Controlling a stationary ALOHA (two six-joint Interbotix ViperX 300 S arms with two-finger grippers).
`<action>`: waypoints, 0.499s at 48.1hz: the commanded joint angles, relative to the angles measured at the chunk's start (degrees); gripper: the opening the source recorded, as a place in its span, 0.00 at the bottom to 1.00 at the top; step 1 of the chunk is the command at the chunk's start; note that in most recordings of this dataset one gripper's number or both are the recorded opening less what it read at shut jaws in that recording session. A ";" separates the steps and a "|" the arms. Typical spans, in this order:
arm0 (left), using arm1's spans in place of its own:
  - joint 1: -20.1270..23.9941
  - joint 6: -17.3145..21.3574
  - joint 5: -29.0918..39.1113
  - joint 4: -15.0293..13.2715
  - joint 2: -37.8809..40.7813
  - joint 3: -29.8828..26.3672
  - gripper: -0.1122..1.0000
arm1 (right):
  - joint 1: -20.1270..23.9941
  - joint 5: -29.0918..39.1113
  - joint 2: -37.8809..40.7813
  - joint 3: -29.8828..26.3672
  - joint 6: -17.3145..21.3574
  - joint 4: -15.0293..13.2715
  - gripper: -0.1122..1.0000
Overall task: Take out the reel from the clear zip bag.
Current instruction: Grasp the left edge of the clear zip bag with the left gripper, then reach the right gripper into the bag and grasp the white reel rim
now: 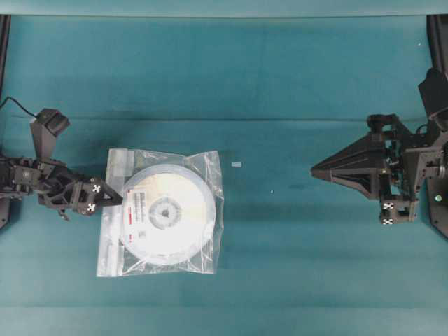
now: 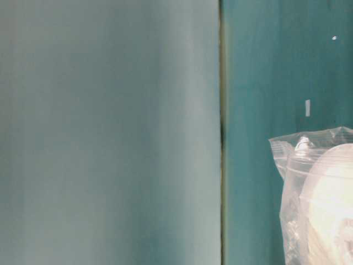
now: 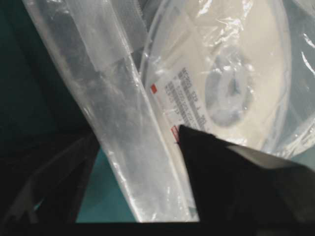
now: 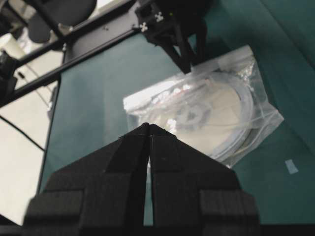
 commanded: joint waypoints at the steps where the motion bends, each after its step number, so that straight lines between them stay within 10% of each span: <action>1: -0.09 0.09 -0.18 0.26 -0.09 -0.62 0.76 | 0.09 -0.18 0.00 -0.70 0.44 0.09 0.10; 24: 0.88 0.18 6.06 0.26 0.18 -1.14 0.13 | 0.18 0.70 2.20 -0.62 3.52 3.96 0.10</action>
